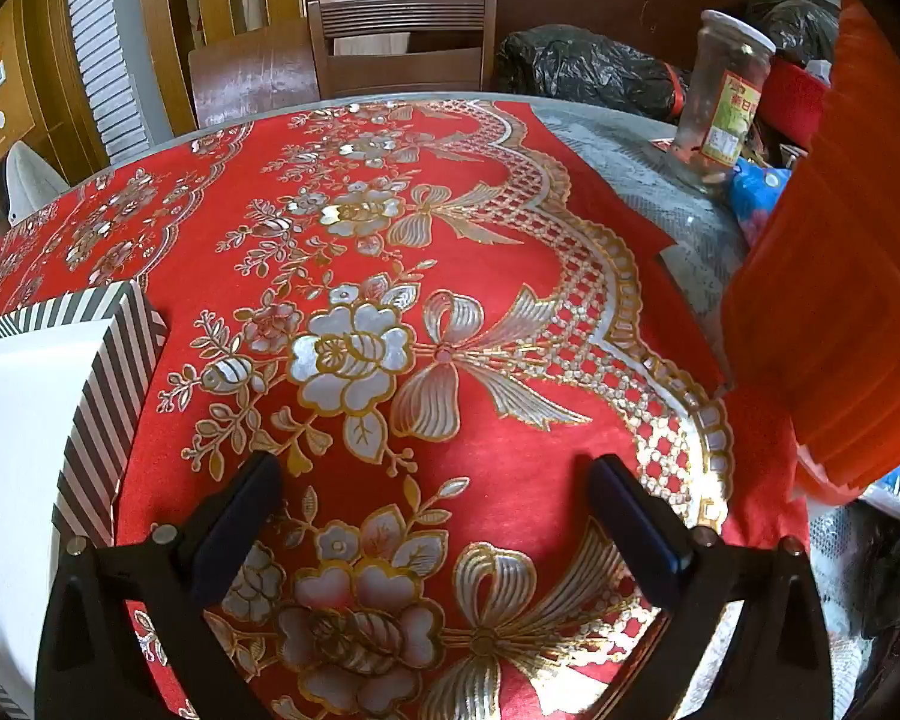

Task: Organize jewelry
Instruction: 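Move both tools toward the jewelry pile beside the striped tray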

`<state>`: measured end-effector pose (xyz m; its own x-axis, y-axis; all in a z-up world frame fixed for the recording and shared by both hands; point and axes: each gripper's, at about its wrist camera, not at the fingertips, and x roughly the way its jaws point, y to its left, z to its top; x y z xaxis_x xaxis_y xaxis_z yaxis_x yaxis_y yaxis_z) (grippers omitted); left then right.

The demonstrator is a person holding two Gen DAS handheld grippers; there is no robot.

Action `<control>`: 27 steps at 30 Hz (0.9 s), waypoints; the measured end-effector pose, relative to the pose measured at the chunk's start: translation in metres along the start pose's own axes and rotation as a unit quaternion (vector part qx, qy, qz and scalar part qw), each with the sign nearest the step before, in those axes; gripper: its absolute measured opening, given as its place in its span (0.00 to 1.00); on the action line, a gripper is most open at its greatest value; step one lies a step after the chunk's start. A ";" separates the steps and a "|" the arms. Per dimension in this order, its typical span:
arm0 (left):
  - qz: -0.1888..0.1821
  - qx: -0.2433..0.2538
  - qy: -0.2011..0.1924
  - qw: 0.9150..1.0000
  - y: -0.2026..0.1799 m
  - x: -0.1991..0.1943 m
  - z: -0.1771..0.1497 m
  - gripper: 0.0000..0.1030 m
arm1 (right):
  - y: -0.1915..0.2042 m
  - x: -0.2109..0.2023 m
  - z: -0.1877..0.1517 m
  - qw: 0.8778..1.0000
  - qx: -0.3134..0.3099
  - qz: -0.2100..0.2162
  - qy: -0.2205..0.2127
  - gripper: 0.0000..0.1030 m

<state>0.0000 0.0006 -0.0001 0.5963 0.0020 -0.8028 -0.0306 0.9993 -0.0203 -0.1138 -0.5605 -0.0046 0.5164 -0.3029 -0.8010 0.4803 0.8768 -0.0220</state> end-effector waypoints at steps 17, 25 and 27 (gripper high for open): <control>-0.004 0.018 -0.007 1.000 -0.012 -0.063 -0.033 0.68 | -0.003 -0.042 -0.023 1.000 -0.022 -0.011 0.002 0.98; -0.019 0.023 -0.036 0.999 -0.037 -0.113 -0.048 0.68 | 0.034 -0.138 -0.058 0.997 -0.042 0.046 -0.051 0.98; -0.018 0.031 -0.046 0.998 -0.045 -0.125 -0.054 0.68 | 0.048 -0.154 -0.065 0.995 -0.050 0.065 -0.062 0.98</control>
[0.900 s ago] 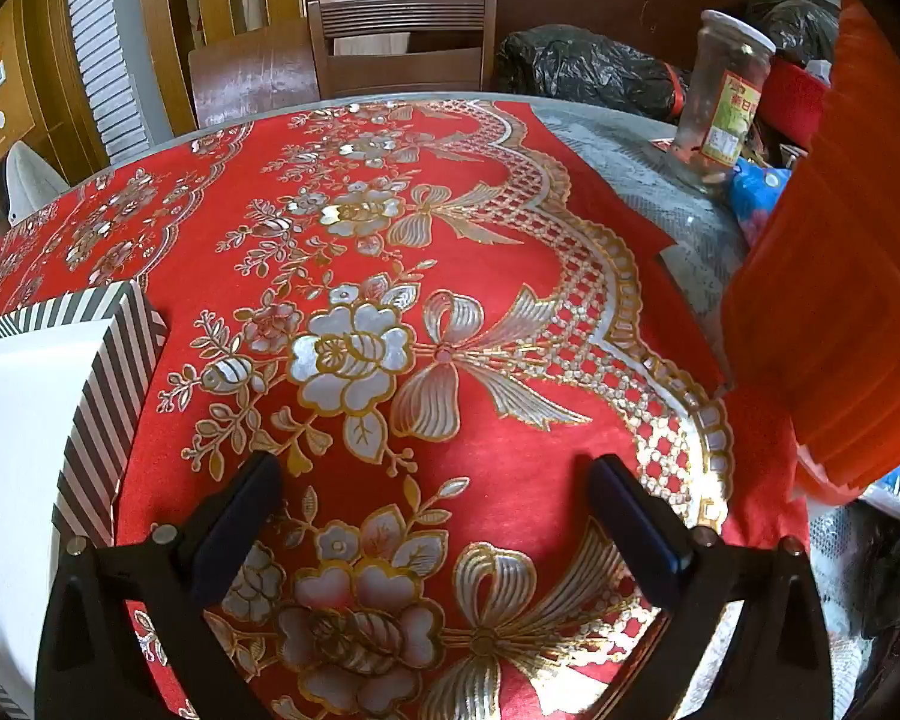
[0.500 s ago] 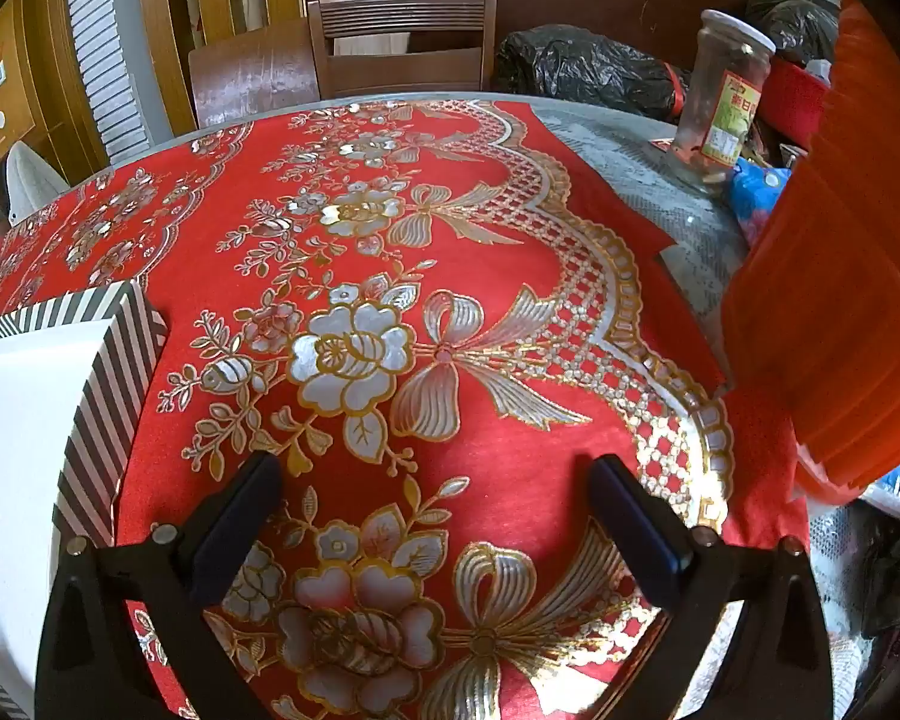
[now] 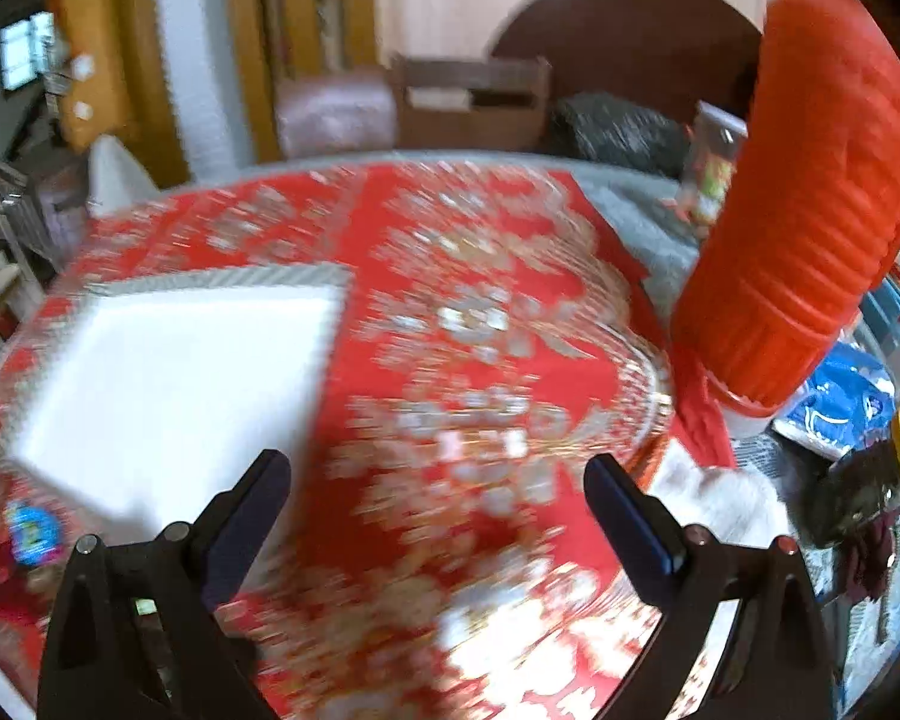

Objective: Organize jewelry

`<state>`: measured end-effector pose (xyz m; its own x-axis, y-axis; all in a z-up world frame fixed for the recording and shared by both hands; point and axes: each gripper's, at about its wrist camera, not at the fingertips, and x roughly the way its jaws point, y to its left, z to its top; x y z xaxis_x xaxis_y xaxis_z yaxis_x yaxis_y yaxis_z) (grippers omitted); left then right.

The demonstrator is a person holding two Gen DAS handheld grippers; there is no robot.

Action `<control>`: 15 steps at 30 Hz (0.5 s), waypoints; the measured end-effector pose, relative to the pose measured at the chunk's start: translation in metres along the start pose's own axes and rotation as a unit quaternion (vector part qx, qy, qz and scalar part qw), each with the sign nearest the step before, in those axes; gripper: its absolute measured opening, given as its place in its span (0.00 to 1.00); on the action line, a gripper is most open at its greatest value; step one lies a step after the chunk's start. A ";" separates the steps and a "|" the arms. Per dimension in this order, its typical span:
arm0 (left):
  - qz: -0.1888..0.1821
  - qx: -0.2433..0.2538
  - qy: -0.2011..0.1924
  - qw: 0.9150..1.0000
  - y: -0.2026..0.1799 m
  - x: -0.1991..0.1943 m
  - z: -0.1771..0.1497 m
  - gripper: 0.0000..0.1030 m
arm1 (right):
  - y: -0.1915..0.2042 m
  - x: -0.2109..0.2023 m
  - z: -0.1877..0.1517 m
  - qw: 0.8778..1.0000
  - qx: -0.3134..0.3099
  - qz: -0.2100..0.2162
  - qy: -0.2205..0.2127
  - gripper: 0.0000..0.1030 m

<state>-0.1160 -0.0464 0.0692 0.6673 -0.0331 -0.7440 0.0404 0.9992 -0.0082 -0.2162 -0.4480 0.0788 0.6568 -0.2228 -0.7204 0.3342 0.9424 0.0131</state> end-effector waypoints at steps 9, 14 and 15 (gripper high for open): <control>-0.020 0.025 -0.017 0.999 -0.028 -0.038 -0.018 0.68 | 0.078 -0.045 -0.027 0.996 -0.016 0.081 -0.020 0.98; -0.025 0.037 -0.021 0.999 -0.039 -0.050 -0.023 0.68 | 0.104 -0.056 -0.039 0.995 -0.046 0.086 -0.023 0.98; -0.027 0.039 -0.022 0.999 -0.041 -0.051 -0.024 0.68 | 0.105 -0.057 -0.039 0.995 -0.046 0.090 -0.021 0.98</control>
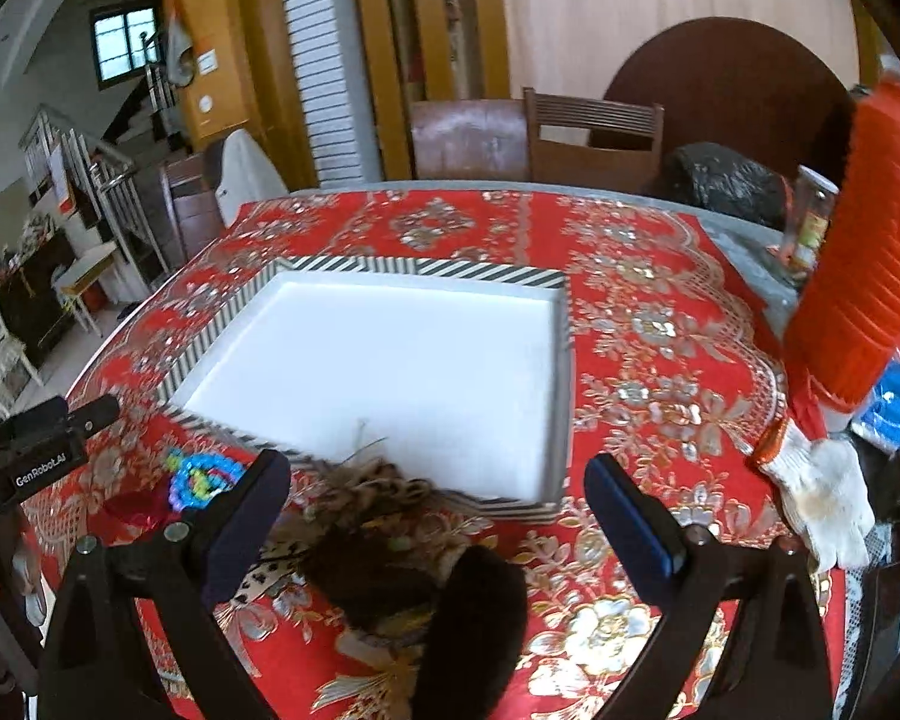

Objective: Organize jewelry

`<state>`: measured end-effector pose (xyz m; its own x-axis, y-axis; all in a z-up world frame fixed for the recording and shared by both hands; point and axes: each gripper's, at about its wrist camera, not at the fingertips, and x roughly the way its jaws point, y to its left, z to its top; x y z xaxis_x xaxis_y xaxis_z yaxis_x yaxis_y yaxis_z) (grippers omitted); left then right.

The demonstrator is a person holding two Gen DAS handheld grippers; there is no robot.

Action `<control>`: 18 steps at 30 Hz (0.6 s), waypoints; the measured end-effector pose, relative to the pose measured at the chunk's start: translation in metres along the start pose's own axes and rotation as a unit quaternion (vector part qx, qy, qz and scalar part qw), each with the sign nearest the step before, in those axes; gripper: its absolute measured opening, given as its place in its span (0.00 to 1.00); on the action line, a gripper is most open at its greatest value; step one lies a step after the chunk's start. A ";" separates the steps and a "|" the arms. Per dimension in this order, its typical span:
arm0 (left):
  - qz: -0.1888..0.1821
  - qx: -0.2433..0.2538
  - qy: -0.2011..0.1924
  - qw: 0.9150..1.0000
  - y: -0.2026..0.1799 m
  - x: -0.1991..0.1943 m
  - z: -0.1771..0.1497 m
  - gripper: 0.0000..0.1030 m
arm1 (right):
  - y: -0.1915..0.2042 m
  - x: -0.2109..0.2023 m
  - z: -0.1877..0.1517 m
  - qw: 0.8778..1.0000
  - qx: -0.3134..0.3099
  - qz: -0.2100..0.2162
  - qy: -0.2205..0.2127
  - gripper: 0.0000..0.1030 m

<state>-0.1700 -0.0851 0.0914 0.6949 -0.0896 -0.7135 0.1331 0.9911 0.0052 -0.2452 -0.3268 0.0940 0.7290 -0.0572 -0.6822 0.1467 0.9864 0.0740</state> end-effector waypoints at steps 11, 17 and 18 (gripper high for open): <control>-0.012 0.012 0.004 1.000 -0.015 -0.006 -0.007 0.68 | 0.005 -0.004 -0.007 1.000 0.008 0.000 -0.001 0.98; -0.014 0.017 0.003 1.000 -0.022 -0.007 -0.010 0.68 | 0.003 0.000 -0.009 1.000 0.008 -0.007 0.009 0.98; -0.014 0.018 0.003 1.000 -0.022 -0.007 -0.010 0.68 | 0.002 0.001 -0.009 1.000 0.007 -0.011 0.009 0.97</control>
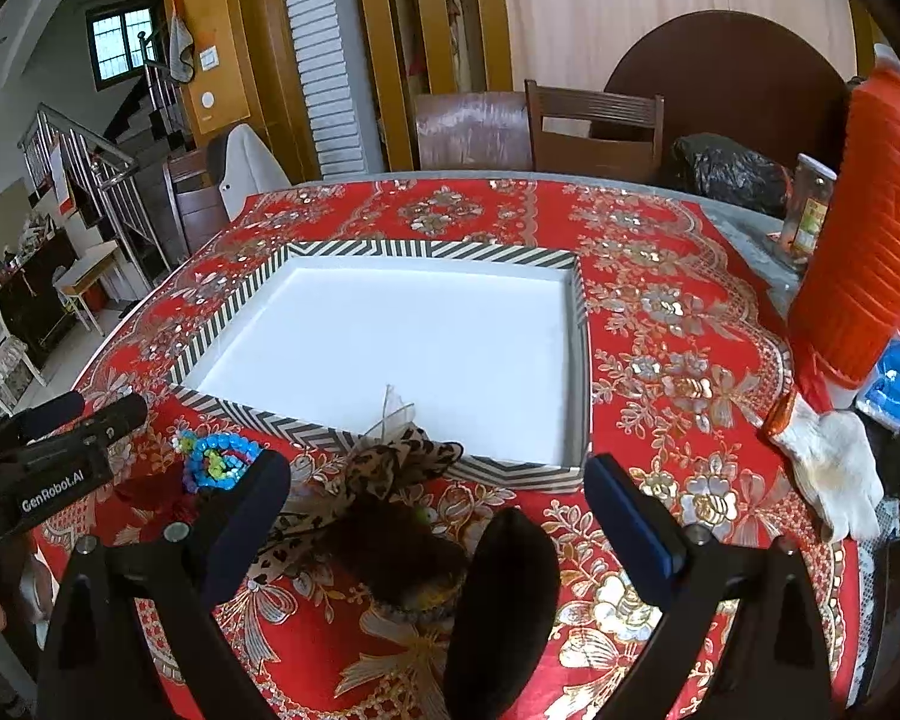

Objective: Organize jewelry

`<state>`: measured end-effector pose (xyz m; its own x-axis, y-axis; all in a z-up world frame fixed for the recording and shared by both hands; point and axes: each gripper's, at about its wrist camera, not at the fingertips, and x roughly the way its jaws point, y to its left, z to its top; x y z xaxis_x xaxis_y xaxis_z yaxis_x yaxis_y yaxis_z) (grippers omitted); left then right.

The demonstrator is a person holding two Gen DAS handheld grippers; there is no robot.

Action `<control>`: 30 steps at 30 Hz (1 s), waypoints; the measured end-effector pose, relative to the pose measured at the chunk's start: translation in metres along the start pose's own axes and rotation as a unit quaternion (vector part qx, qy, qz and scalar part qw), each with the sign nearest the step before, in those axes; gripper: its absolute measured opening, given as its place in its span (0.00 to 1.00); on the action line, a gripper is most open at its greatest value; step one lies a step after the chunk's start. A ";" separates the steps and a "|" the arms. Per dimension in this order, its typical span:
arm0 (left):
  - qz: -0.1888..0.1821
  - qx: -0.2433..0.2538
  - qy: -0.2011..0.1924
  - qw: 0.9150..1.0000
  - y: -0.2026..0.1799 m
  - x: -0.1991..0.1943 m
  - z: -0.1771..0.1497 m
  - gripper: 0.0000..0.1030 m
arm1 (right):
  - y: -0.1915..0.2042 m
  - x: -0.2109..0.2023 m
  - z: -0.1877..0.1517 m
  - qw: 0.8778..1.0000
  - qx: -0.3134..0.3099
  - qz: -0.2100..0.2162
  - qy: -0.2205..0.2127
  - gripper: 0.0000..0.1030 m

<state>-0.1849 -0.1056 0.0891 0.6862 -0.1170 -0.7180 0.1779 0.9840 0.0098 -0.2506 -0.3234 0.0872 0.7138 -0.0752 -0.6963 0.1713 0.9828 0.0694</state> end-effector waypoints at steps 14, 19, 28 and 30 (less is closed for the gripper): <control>-0.012 0.002 0.004 1.000 -0.009 -0.004 -0.002 0.68 | 0.003 0.001 -0.003 1.000 -0.001 -0.012 0.002 0.97; -0.018 0.004 0.002 1.000 -0.012 -0.008 0.002 0.68 | 0.004 -0.001 -0.001 1.000 0.000 -0.014 0.000 0.97; -0.032 0.006 0.000 0.999 -0.019 -0.013 0.010 0.68 | -0.001 -0.004 0.003 1.000 0.010 -0.019 -0.002 0.97; -0.032 0.009 -0.003 0.999 -0.020 -0.014 0.010 0.68 | -0.002 -0.005 0.004 1.000 0.013 -0.017 -0.004 0.97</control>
<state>-0.1911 -0.1253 0.1061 0.6767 -0.1809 -0.7137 0.2342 0.9719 -0.0244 -0.2518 -0.3253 0.0937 0.7123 -0.1105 -0.6931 0.2129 0.9750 0.0633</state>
